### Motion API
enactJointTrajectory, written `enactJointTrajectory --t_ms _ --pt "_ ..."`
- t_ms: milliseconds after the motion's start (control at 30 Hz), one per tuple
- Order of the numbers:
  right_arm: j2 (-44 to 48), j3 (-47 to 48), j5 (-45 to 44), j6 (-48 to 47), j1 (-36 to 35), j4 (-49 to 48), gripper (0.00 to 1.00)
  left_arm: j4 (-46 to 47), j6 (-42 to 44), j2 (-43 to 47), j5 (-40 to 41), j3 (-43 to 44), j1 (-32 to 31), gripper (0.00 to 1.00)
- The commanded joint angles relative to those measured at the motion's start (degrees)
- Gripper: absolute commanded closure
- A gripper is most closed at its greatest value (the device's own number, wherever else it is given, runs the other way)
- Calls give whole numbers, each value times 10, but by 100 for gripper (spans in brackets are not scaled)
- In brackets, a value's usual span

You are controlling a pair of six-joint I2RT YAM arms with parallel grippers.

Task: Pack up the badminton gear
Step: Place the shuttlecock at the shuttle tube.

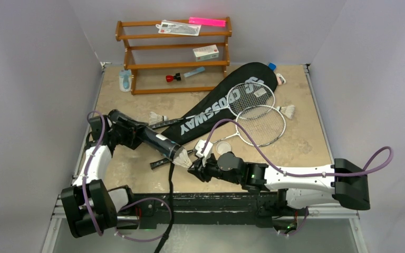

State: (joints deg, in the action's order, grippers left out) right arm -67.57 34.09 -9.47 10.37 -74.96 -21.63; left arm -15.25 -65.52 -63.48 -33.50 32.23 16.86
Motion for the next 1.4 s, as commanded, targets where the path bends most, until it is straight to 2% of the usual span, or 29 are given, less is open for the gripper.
enactJointTrajectory --t_ms 0,233,367,500,1067,1367 --pt "-4 28 3 -11 -1 3 83 10 -13 13 4 5 5 52" --pt "-22 28 17 8 -1 -2 83 37 -17 9 -49 4 5 52" --pt "-5 3 40 28 -1 -21 83 57 -17 -11 -100 9 5 53" --pt "8 0 50 24 0 -23 84 60 -9 -16 -116 11 4 52" --pt "6 23 92 30 3 24 84 64 16 -14 -121 3 5 49" --pt "-29 72 73 -8 3 69 85 15 25 -15 -63 7 5 48"
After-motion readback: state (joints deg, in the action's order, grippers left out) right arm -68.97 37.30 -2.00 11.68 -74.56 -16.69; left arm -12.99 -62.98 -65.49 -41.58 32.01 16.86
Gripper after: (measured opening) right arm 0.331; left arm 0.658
